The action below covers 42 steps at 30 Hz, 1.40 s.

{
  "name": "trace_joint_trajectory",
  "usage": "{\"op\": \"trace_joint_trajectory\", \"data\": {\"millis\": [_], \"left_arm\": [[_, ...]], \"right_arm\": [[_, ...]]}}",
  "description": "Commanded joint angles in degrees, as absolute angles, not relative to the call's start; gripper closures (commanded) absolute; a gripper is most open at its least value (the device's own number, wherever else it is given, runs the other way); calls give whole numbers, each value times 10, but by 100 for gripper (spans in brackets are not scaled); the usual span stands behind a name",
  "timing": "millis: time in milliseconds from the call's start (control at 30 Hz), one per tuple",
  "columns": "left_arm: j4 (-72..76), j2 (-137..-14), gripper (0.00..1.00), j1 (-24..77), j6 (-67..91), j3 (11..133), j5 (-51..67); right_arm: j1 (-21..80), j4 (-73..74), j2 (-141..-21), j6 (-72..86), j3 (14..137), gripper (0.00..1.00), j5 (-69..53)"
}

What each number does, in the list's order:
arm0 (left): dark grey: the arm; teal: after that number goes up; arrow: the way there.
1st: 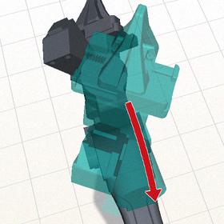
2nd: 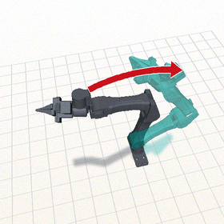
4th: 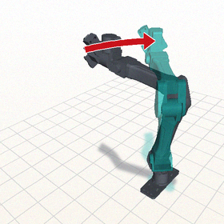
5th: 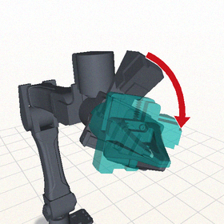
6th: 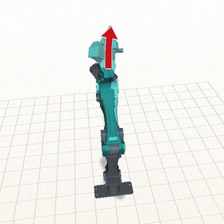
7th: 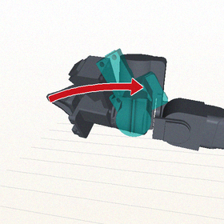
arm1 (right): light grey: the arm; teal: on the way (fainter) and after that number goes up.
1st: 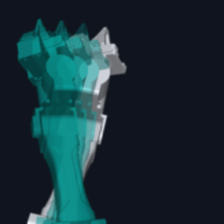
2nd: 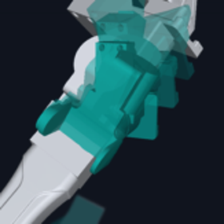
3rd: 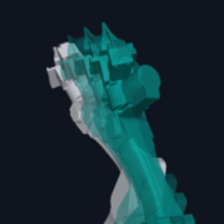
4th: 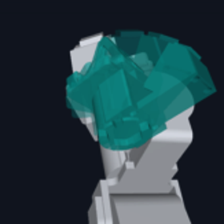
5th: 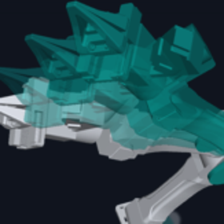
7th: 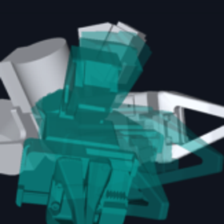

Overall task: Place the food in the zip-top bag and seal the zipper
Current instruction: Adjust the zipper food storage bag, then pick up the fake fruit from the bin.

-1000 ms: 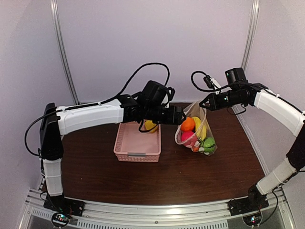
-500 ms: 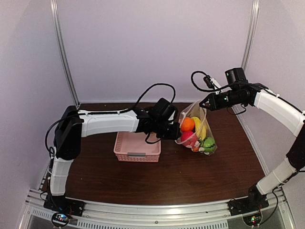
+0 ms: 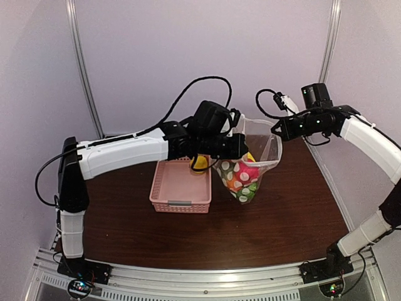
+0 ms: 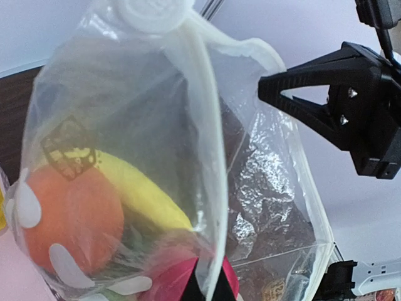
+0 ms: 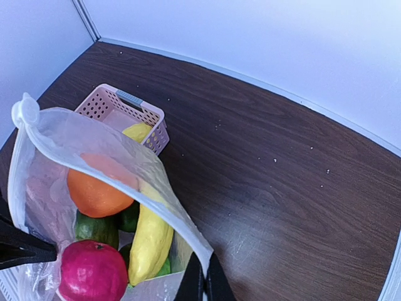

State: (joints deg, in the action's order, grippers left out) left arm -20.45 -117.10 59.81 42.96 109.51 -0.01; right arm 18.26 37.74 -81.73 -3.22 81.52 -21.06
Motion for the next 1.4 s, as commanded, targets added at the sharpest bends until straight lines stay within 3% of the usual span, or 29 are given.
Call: {"op": "trace_joint_trajectory", "data": {"millis": [0, 67, 233, 433, 733, 1367], "left_arm": [[-167, -1214, 98, 589, 430, 1104, 51], [-158, -1209, 69, 589, 410, 1104, 55], [-151, -1159, 35, 581, 348, 1062, 16], [-186, -1116, 20, 528, 326, 963, -47], [-186, -1153, 13, 421, 329, 909, -40], [-147, -1321, 24, 365, 397, 1033, 68]], "right_arm": [[180, 387, -805, -47, 855, 100, -154], [179, 388, -803, -49, 864, 100, -145], [179, 378, -806, -40, 855, 100, -175], [179, 369, -835, -36, 822, 100, -207], [179, 362, -851, -37, 815, 100, -210], [180, 356, -860, -26, 797, 100, -232]]}}
